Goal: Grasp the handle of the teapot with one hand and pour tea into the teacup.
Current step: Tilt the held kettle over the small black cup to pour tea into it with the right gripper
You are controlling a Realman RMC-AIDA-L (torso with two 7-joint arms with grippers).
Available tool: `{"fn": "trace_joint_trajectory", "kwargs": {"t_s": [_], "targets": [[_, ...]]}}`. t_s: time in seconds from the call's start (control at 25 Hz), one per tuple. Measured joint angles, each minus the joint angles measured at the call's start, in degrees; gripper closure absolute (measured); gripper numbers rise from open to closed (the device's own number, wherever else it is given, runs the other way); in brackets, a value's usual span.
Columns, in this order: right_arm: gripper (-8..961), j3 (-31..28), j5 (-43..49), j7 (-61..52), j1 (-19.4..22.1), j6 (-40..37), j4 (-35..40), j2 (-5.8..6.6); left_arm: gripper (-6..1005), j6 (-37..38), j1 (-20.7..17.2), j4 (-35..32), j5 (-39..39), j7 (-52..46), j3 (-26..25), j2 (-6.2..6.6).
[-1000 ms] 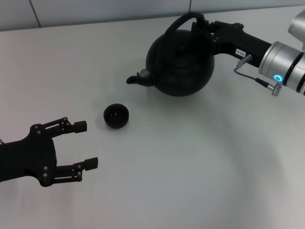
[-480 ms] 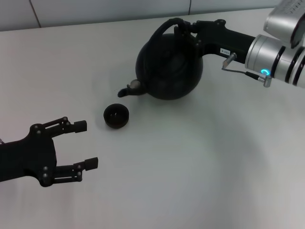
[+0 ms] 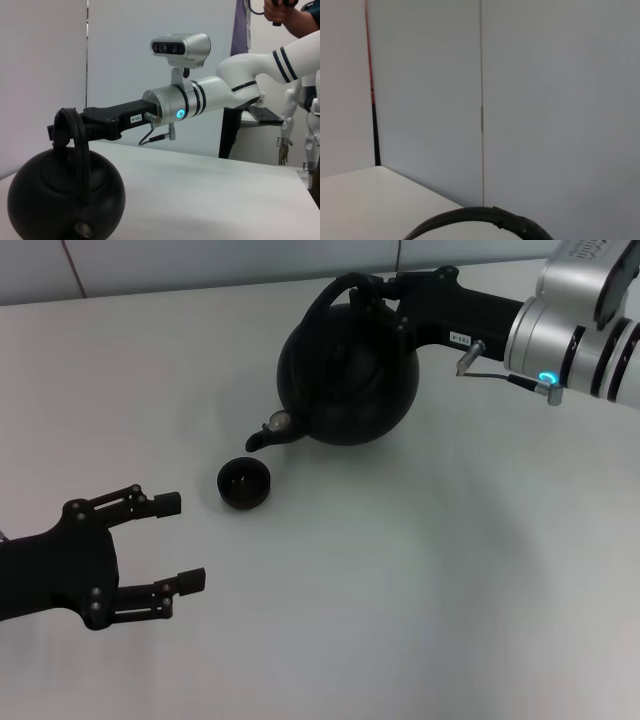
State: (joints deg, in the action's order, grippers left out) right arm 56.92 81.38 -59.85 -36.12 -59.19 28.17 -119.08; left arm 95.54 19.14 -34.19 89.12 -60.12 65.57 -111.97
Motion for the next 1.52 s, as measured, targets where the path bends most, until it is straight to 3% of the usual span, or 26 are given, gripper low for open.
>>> {"fn": "trace_joint_trajectory", "kwargs": {"t_s": [1.52], "targets": [[782, 8.31, 2.94, 0.47, -2.04, 5.65, 8.35, -0.19, 151, -2.38, 0.63, -0.56, 0.00, 0.00, -0.02, 0.00]]}}
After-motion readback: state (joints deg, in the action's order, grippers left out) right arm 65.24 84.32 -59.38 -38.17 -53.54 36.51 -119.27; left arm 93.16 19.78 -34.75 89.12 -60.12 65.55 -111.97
